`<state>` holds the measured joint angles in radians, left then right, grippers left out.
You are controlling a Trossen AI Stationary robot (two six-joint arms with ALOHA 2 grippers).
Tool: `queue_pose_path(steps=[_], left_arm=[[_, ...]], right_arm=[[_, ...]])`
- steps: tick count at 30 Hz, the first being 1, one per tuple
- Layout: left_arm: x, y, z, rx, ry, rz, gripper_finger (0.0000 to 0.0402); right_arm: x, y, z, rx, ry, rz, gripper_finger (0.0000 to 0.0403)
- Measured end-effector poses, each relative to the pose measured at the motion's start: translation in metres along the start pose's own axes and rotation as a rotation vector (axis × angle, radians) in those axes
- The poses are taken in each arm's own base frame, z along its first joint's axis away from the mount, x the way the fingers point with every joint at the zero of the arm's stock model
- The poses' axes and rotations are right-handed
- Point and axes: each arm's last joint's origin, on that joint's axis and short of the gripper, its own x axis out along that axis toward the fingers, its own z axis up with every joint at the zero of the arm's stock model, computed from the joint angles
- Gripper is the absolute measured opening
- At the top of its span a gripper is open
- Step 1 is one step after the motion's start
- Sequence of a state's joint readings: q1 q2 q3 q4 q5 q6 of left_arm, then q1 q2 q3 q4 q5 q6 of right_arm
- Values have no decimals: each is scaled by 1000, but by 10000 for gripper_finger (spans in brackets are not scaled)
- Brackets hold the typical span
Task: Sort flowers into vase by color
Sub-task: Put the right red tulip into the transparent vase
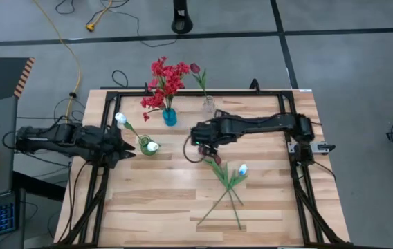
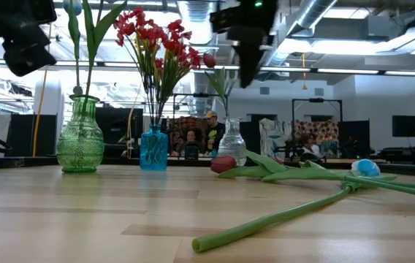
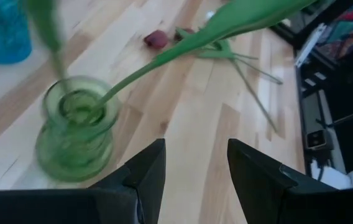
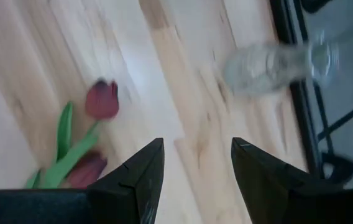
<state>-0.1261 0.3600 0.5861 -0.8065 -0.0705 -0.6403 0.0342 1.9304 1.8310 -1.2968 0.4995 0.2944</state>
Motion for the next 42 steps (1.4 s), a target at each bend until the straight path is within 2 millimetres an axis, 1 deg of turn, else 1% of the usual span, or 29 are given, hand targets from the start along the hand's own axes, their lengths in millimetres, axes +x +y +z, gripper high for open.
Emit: queue_pose_path(steps=[3, 6, 9, 12, 15, 19, 22, 26, 32, 38, 42], left_arm=[[4, -10, 4, 36, -33, -48, 160], [10, -21, 6, 75, -62, -80, 160], [19, -32, 6, 111, -69, -79, 160], [31, -43, 3, 147, -58, -68, 160], [44, -54, 0, 182, -57, -51, 160], [61, -70, -5, 244, -68, -49, 160], [74, -81, -9, 280, -69, -66, 160], [90, -93, -14, 314, -79, -94, 160], [109, -101, -22, 338, -70, -98, 160], [123, -103, -30, 358, -40, -75, 160], [128, -103, -33, 366, -26, -63, 160]], right_arm=[[-8, 3, -19, 71, 1, 6, 213], [-14, 9, -36, 132, 4, 11, 213], [-12, 21, -49, 171, 27, 19, 213], [-8, 35, -59, 162, 81, 69, 213], [-4, 50, -63, 132, 134, 132, 213], [3, 69, -66, 90, 177, 169, 212], [5, 79, -66, 81, 191, 216, 208], [5, 87, -64, 99, 189, 312, 201], [2, 93, -68, 270, 255, 343, 194], [5, 110, -83, 370, 315, 362, 194], [6, 123, -90, 425, 299, 387, 193]])
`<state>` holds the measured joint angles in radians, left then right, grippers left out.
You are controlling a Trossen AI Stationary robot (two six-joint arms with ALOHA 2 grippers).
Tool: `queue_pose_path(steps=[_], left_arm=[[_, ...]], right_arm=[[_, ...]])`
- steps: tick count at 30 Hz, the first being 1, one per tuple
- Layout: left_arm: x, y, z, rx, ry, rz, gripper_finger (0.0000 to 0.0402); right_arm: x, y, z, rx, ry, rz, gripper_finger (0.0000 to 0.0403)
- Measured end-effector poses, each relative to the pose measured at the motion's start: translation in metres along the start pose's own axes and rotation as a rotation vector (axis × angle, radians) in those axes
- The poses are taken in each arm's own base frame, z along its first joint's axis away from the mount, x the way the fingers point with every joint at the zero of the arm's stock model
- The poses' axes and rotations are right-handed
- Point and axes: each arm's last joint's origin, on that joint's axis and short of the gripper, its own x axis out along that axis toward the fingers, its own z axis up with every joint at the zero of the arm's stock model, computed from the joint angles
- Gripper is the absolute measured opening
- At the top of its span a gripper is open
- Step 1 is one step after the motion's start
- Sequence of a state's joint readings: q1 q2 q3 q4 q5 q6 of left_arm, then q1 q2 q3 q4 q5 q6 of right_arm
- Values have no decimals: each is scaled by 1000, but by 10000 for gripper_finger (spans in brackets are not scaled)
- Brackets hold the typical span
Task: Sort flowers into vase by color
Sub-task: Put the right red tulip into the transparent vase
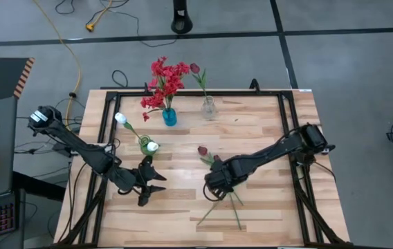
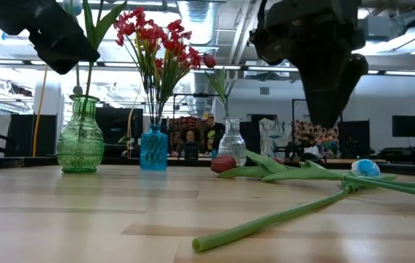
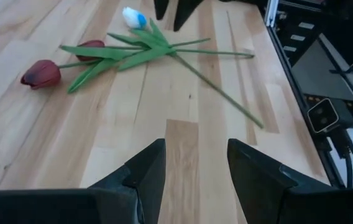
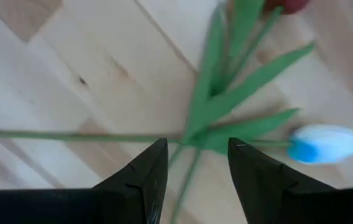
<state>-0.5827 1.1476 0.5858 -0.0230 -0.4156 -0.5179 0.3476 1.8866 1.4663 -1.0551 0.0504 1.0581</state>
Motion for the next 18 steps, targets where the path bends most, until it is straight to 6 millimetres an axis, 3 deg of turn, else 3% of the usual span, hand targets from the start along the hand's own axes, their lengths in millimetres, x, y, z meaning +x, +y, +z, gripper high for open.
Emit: queue_pose_path(steps=[7, 18], left_arm=[[1, -2, 2, 11, -25, -14, 160], [1, -2, 3, 18, -32, -17, 160]], right_arm=[[11, 10, -15, 34, -21, 53, 193], [34, 6, -29, 86, -22, 49, 193]])
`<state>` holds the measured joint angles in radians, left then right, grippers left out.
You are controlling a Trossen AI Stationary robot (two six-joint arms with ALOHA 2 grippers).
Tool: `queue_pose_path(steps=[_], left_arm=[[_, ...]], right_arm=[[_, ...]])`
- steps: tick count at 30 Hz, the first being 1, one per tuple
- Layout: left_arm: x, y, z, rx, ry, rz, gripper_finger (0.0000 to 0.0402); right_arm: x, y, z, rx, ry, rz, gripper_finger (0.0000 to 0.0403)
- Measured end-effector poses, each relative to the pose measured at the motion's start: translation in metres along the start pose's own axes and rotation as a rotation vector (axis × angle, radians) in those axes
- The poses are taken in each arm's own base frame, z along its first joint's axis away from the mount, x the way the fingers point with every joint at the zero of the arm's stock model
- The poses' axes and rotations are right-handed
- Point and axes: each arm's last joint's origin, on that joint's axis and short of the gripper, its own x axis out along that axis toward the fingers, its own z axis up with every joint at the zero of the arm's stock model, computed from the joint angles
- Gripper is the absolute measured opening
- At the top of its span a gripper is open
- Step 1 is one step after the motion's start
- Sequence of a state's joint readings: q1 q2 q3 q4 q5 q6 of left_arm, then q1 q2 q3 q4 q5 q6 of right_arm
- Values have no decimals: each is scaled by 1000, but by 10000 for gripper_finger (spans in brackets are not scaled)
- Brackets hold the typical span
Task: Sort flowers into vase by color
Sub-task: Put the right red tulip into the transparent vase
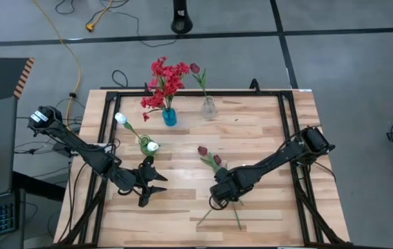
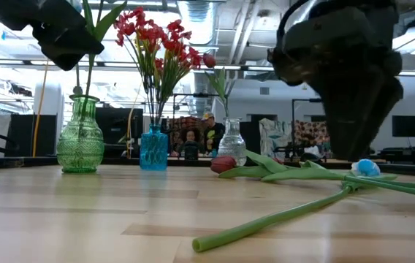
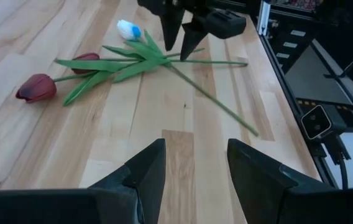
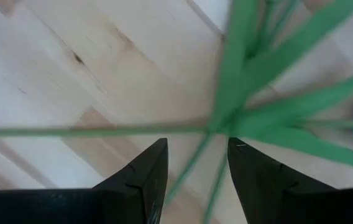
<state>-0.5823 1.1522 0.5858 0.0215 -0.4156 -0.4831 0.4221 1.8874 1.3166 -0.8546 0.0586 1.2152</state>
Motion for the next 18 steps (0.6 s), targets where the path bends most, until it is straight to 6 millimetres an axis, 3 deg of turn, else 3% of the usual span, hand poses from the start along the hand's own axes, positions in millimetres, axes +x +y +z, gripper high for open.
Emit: queue_pose_path(steps=[18], left_arm=[[0, 0, 0, -3, 1, 0, 160]], right_arm=[[12, -3, -1, 4, -39, 31, 193]])
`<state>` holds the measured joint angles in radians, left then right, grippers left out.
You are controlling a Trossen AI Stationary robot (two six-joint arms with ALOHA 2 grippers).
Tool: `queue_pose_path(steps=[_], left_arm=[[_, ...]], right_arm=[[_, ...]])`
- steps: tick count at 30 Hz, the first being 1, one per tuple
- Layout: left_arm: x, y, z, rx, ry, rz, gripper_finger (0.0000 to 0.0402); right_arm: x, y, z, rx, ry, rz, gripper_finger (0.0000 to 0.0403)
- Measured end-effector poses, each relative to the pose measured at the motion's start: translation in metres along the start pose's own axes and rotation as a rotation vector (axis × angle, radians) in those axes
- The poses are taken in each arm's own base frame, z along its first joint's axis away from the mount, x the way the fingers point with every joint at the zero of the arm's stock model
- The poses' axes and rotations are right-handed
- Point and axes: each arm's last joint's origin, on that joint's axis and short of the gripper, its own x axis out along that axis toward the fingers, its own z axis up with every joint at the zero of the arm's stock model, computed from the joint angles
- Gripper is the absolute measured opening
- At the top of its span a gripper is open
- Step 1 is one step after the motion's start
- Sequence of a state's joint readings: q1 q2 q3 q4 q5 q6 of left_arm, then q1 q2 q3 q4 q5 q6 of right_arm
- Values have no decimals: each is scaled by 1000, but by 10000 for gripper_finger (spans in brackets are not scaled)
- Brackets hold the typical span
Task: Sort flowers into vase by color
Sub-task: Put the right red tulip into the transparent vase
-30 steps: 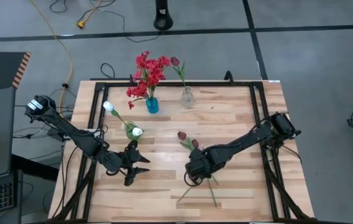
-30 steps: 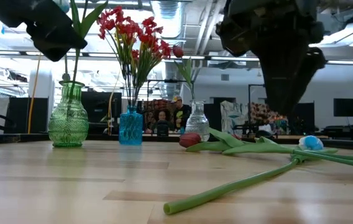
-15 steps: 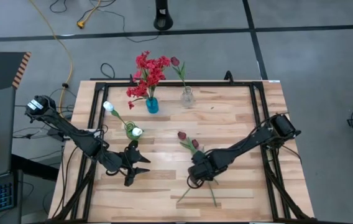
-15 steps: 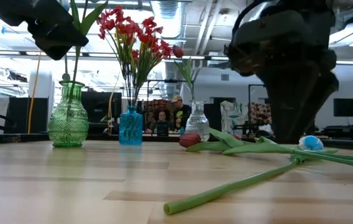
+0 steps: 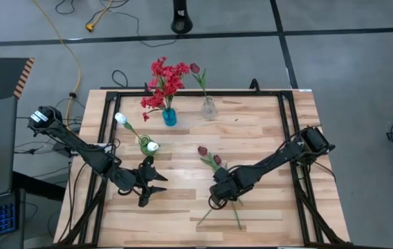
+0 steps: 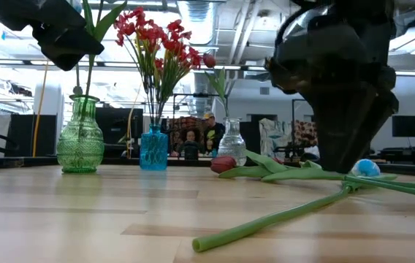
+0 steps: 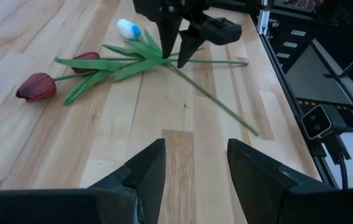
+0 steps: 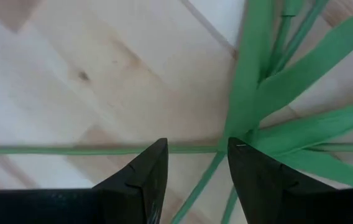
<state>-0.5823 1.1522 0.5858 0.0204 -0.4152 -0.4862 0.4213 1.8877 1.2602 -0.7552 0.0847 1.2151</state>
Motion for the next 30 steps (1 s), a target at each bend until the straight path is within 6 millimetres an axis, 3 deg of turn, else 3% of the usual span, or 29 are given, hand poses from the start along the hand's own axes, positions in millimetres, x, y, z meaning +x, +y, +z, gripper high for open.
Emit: queue_pose_path(steps=[5, 16, 30], left_arm=[[0, 0, 0, 0, 0, 0, 160], [0, 0, 0, 1, 1, 0, 160], [0, 0, 0, 1, 1, 1, 160]], right_arm=[[11, -9, -4, 37, 9, -24, 193], [12, -10, 0, 43, -46, -23, 186], [14, -13, 6, 58, -78, -40, 82]])
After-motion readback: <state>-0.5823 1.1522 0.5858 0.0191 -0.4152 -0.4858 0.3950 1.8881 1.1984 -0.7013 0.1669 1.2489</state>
